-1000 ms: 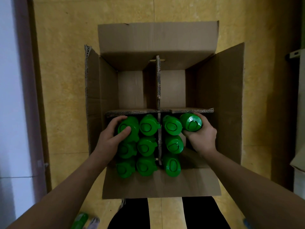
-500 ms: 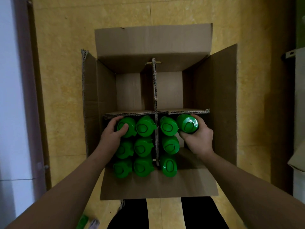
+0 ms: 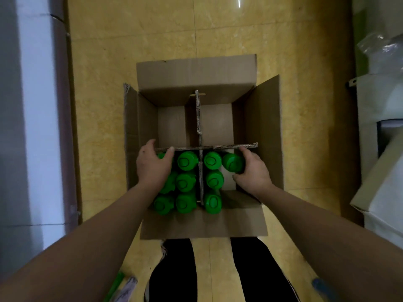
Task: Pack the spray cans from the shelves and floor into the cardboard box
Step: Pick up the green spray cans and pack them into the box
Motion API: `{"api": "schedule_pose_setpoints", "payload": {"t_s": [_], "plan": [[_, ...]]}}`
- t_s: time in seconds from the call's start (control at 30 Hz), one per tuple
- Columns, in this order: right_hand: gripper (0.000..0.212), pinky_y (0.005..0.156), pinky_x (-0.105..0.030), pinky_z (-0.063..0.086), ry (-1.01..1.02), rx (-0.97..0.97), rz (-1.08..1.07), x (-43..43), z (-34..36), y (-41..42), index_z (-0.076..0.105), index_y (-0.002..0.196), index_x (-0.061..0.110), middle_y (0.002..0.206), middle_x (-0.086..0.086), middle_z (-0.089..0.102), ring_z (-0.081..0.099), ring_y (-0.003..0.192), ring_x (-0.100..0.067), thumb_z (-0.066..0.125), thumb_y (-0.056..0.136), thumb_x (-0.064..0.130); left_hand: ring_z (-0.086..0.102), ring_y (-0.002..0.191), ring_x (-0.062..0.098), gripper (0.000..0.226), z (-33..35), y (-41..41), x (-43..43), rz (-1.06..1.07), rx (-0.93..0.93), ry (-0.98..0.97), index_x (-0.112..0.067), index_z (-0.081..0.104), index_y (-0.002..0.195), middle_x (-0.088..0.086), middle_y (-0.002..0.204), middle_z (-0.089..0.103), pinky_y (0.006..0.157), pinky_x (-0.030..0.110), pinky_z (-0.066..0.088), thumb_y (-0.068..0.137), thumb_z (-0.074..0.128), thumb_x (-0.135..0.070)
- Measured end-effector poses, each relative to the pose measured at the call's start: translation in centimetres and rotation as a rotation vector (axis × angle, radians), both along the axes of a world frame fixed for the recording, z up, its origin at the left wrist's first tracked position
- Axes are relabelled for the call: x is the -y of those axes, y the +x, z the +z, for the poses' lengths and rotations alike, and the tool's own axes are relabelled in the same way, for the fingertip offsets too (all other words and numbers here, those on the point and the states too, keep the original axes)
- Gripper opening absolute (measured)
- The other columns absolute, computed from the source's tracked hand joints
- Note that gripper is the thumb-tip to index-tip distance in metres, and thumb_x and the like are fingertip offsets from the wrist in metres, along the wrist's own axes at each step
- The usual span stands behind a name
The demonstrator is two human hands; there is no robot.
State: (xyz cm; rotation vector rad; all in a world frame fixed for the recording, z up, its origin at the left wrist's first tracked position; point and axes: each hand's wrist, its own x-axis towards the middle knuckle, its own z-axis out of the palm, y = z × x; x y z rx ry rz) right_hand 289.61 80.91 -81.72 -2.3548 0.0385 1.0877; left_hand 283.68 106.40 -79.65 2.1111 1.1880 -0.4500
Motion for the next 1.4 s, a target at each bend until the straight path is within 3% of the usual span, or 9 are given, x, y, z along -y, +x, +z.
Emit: {"api": "schedule_pose_setpoints", "payload": {"t_s": [0.17,0.43,0.73,1.03,1.4], "plan": [[0.084,0.110,-0.039,0.041,0.007,0.151,0.017,-0.6,11.7,4.1,0.030,0.157,0.026,0.153,-0.006,0.042,0.045,0.137,-0.026,0.075,0.086,0.030,0.036,0.142,0.026,0.072,12.0,4.6,2.7,-0.205,0.140,0.027,-0.023,0.032,0.154,0.004,0.155,0.038,0.114,0.047,0.036,0.094,0.059,-0.052],[0.074,0.110,-0.038,0.039,0.077,0.435,0.040,0.6,35.5,7.6,0.038,0.153,0.026,0.152,-0.005,0.046,0.045,0.136,-0.026,0.066,0.090,0.052,0.036,0.141,0.025,0.071,37.0,9.5,6.5,-0.422,0.402,0.148,-0.023,0.037,0.152,0.004,0.153,0.041,0.116,0.045,0.035,0.092,0.059,-0.054],[0.080,0.121,-0.046,0.027,-0.142,0.794,-0.009,6.7,56.5,4.6,0.027,0.157,0.035,0.164,-0.004,0.028,0.025,0.150,-0.027,0.051,0.090,0.071,0.027,0.146,0.025,0.067,57.9,13.1,11.8,-0.869,0.816,0.266,-0.023,0.043,0.149,0.006,0.157,0.037,0.119,0.040,0.027,0.093,0.057,-0.055],[0.085,0.123,-0.047,0.023,-0.482,0.860,-0.435,17.1,64.4,-11.2,0.024,0.158,0.033,0.165,-0.006,0.023,0.020,0.152,-0.030,0.050,0.089,0.074,0.020,0.149,0.023,0.070,63.8,7.3,25.6,-1.434,0.997,0.093,-0.029,0.037,0.152,0.001,0.160,0.030,0.121,0.043,0.025,0.092,0.057,-0.059],[0.084,0.121,-0.045,0.025,-0.777,0.660,-0.994,27.4,66.0,-39.3,0.029,0.157,0.033,0.164,-0.009,0.025,0.024,0.149,-0.034,0.060,0.086,0.067,0.027,0.147,0.023,0.071,62.3,-13.6,44.1,-1.987,0.995,-0.315,-0.024,0.041,0.150,0.005,0.158,0.035,0.120,0.036,0.022,0.089,0.066,-0.052]]}}
